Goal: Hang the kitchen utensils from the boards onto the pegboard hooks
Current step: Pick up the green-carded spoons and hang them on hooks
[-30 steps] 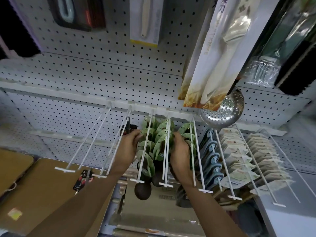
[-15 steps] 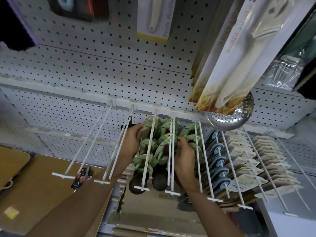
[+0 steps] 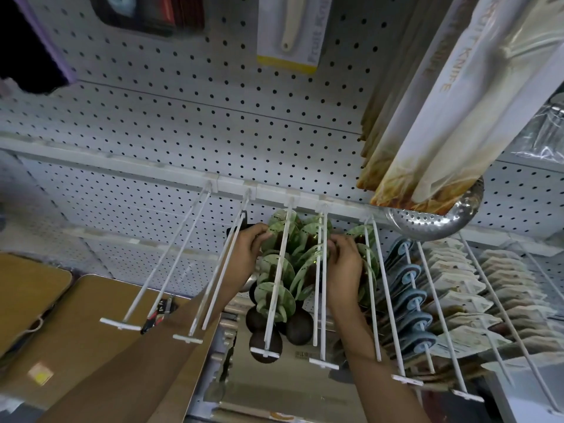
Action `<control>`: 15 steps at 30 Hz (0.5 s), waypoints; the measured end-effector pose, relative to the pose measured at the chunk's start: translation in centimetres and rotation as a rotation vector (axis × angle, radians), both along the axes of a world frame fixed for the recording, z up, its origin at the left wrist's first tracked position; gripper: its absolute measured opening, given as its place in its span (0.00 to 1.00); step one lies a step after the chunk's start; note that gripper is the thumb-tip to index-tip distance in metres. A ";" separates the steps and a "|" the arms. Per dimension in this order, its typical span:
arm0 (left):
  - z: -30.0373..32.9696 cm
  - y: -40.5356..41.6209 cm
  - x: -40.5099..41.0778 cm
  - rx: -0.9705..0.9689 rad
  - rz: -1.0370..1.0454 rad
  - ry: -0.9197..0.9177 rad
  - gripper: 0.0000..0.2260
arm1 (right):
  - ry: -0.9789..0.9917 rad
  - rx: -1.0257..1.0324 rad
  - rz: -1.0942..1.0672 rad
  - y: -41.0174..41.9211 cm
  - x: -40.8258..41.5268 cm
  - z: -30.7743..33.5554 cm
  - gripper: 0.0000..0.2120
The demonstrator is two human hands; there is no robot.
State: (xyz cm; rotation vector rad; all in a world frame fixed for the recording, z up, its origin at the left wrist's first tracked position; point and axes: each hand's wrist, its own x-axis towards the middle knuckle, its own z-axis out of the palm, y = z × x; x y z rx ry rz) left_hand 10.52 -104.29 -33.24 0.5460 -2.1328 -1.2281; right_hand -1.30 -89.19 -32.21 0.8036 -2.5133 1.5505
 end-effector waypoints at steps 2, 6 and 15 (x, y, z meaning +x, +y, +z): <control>-0.1 0.0 0.2 -0.011 0.018 -0.013 0.12 | -0.080 -0.009 0.016 0.0 0.1 -0.3 0.10; -0.2 0.3 0.5 -0.020 0.021 0.002 0.17 | -0.113 0.002 0.001 0.2 0.4 -0.4 0.07; -0.4 1.1 1.0 0.037 0.029 -0.003 0.12 | -0.048 -0.001 0.011 0.9 1.2 0.6 0.17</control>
